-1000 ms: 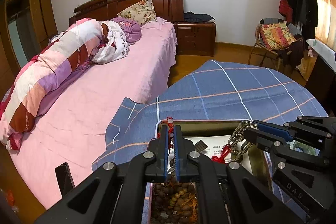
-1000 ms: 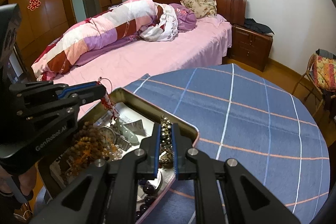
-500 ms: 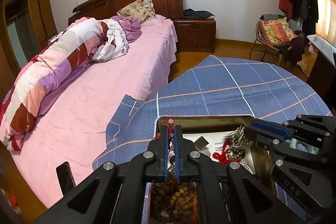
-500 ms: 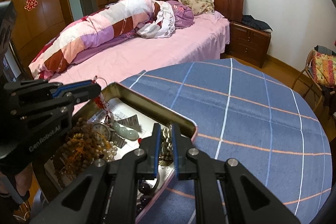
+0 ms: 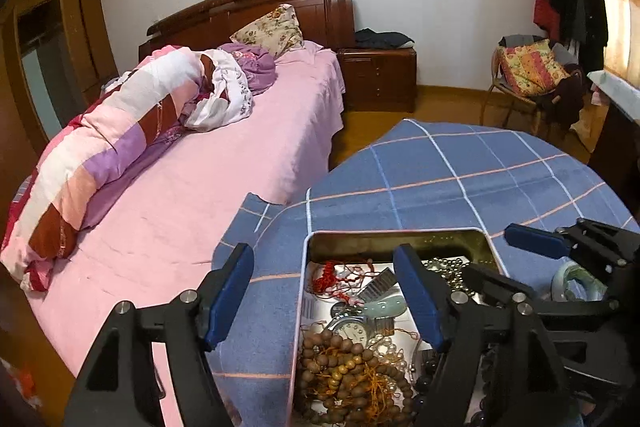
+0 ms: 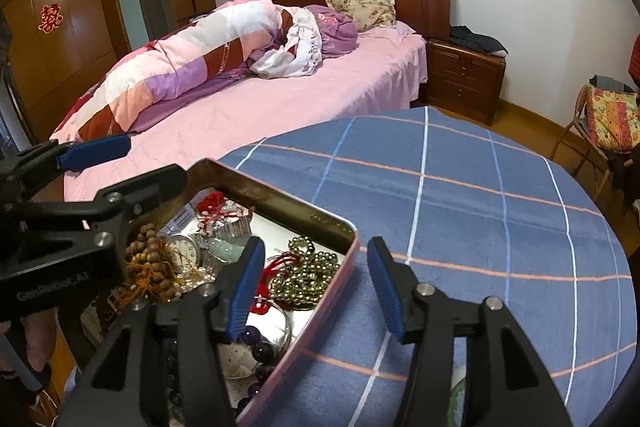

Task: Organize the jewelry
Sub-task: 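Open both tools to release the pendant and gold chain into the tin, then move the right tool over the green jade bangle while the left tool moves toward the white jade bangle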

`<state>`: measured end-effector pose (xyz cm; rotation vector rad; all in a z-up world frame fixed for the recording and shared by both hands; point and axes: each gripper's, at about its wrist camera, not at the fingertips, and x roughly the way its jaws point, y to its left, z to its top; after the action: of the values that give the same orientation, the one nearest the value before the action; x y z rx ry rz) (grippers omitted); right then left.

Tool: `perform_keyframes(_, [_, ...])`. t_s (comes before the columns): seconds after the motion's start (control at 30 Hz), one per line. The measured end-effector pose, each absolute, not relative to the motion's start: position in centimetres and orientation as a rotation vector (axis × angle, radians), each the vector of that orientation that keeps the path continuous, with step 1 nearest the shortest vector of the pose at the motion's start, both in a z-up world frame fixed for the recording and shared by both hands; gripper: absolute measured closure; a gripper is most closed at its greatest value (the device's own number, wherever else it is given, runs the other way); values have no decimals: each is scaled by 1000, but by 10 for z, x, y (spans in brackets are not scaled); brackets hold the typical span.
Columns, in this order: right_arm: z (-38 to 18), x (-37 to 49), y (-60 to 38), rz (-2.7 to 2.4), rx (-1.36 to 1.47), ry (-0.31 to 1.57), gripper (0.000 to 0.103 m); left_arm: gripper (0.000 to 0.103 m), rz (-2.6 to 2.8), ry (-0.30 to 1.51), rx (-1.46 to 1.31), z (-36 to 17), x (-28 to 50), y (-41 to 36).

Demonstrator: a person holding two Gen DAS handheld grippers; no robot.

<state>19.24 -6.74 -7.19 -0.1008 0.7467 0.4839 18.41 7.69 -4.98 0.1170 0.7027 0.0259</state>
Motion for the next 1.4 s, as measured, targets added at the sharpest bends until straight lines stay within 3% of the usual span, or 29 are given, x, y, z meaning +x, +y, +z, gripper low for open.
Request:
perform_keyframes(0.57, [-74,185,-73,478,-90,751,31,30,65,725,108,-56,184,81])
perform_keyframes(0.93, [-75,176,-82,485,-77,765,30,30,71,741,90,-61,172,76])
perform_keyframes(1.4, [-74,126,-178,342,-81,756,18,30,40,698,117,-66,121,23])
